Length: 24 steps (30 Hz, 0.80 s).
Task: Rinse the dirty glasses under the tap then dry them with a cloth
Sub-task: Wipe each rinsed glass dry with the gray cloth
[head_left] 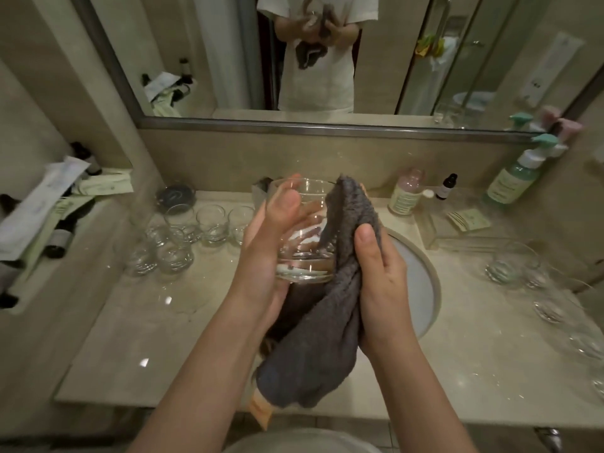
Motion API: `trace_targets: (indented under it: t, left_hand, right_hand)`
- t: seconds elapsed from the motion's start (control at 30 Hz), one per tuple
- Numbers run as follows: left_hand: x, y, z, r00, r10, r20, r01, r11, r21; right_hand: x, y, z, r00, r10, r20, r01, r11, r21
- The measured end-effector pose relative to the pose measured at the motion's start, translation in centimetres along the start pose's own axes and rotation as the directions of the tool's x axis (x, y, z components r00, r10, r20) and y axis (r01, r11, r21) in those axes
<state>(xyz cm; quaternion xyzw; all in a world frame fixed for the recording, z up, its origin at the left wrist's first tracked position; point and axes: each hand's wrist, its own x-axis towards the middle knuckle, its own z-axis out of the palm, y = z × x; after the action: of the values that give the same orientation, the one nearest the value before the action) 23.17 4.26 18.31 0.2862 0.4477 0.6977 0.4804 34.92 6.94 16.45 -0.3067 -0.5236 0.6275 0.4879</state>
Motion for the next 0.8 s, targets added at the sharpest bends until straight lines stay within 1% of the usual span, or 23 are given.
trace_targets:
  t: [0.03,0.07,0.1,0.13,0.23,0.3,0.37,0.4,0.43,0.47,0.5,0.53,0.6,0.67,0.73,0.8]
  left_hand:
    - [0.1,-0.1,0.0,0.996,0.054,-0.073,-0.046,0.993,0.112]
    - [0.2,-0.2,-0.1,0.981,0.133,-0.141,-0.094,0.963,0.253]
    - [0.1,-0.1,0.0,0.962,0.209,-0.178,-0.130,0.918,0.375]
    - [0.0,-0.2,0.2,0.951,0.244,-0.187,-0.143,0.890,0.433]
    - [-0.5,-0.7,0.6,0.945,0.249,-0.211,-0.142,0.895,0.423]
    - [-0.1,-0.5,0.1,0.952,0.207,-0.224,-0.125,0.935,0.333]
    - [0.4,0.1,-0.6,0.988,0.084,-0.131,-0.067,0.990,0.125]
    - [0.5,0.2,-1.0,0.998,0.027,-0.060,-0.025,0.999,0.034]
    - [0.4,0.2,-1.3,1.000,-0.005,-0.009,0.005,1.000,-0.018]
    - [0.4,0.1,-1.5,1.000,-0.008,0.002,0.008,1.000,-0.008]
    - [0.4,0.1,-1.6,1.000,0.014,-0.012,-0.013,0.999,0.040]
    - [0.4,0.0,-1.8,0.997,0.062,-0.045,-0.056,0.989,0.139]
    - [0.4,0.2,-1.9,0.975,0.200,-0.097,-0.159,0.932,0.325]
    - [0.2,0.5,-1.8,0.946,0.308,-0.099,-0.236,0.866,0.441]
    - [-0.1,0.3,-1.3,0.938,0.334,-0.091,-0.251,0.837,0.485]
    - [0.0,0.0,-1.0,0.941,0.307,-0.141,-0.221,0.874,0.432]
  right_hand:
    - [0.1,0.2,0.1,1.000,-0.005,-0.005,0.005,1.000,-0.011]
    - [0.3,0.4,0.0,1.000,-0.029,-0.009,0.029,0.999,-0.028]
    - [0.5,0.6,0.0,0.998,-0.068,-0.014,0.067,0.996,-0.054]
    - [0.7,0.8,0.0,0.995,-0.104,-0.015,0.102,0.991,-0.092]
    - [1.0,0.6,0.8,0.988,-0.156,0.023,0.157,0.970,-0.186]
    - [1.1,0.6,1.2,0.989,-0.144,0.038,0.149,0.976,-0.161]
    - [1.3,0.9,1.2,0.996,-0.090,0.016,0.091,0.993,-0.076]
    - [1.3,1.0,1.2,0.999,-0.046,-0.001,0.046,0.998,-0.034]
    - [1.3,1.1,1.3,1.000,-0.005,-0.012,0.005,1.000,-0.003]
    - [1.2,1.1,1.3,1.000,0.018,-0.017,-0.018,1.000,0.004]
    - [1.2,1.0,1.3,0.999,0.030,-0.028,-0.030,1.000,0.002]
    - [1.2,0.9,1.4,0.999,0.033,-0.042,-0.033,0.999,-0.007]
    - [1.3,0.9,1.3,0.998,-0.007,-0.063,0.005,0.999,-0.041]
    - [1.5,1.0,1.3,0.996,-0.061,-0.070,0.055,0.995,-0.084]
    - [1.4,1.0,1.4,0.993,-0.105,-0.052,0.099,0.989,-0.113]
    - [1.3,1.1,1.7,0.992,-0.127,0.013,0.128,0.982,-0.140]
